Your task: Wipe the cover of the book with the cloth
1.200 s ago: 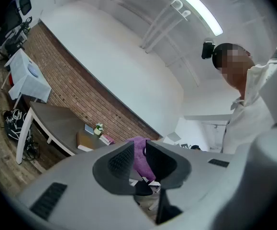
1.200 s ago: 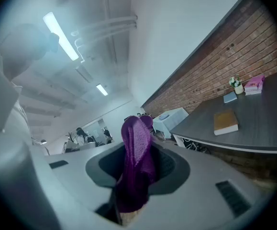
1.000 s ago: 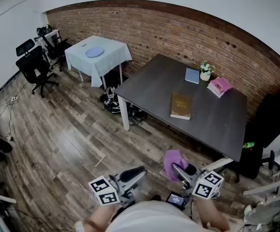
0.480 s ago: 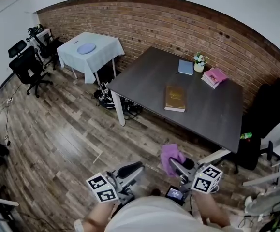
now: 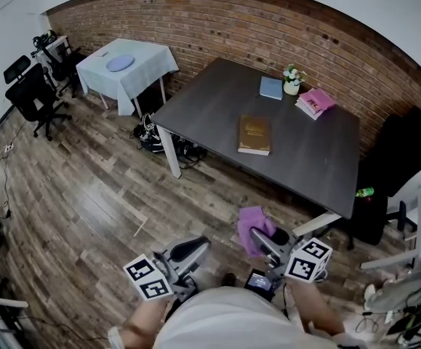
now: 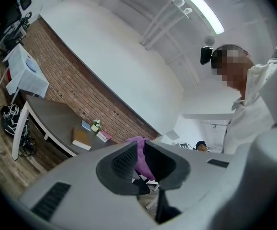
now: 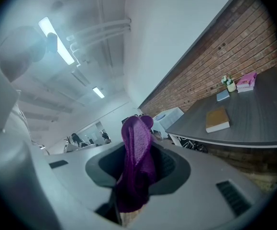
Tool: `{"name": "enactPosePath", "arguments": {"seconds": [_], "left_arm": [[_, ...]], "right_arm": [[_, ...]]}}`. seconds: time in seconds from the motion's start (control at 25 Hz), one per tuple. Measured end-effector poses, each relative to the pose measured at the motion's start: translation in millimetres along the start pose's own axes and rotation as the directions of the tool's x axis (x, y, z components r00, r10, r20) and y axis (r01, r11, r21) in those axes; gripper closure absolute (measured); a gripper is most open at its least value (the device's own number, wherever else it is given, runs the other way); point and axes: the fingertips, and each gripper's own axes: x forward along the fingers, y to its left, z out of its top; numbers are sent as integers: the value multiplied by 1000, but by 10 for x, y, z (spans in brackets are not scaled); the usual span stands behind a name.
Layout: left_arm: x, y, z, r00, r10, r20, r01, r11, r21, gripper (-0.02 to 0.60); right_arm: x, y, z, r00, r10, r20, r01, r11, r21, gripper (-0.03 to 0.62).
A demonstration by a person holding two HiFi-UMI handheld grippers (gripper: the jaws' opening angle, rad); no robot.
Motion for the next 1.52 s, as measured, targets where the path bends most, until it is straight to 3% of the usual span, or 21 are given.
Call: {"name": "enactPosePath", "arguments": {"seconds": [1.08, 1.52], "left_arm": [[889, -131, -460, 999, 29, -39, -29, 1000, -12, 523], [1013, 246, -369, 996, 52, -67, -54, 998, -29, 523]], "right_arm": [[-628, -735, 119, 998, -15, -57, 15, 1000, 15, 464], [-401, -978, 140, 996, -44, -81, 46, 999, 28, 464]]}}
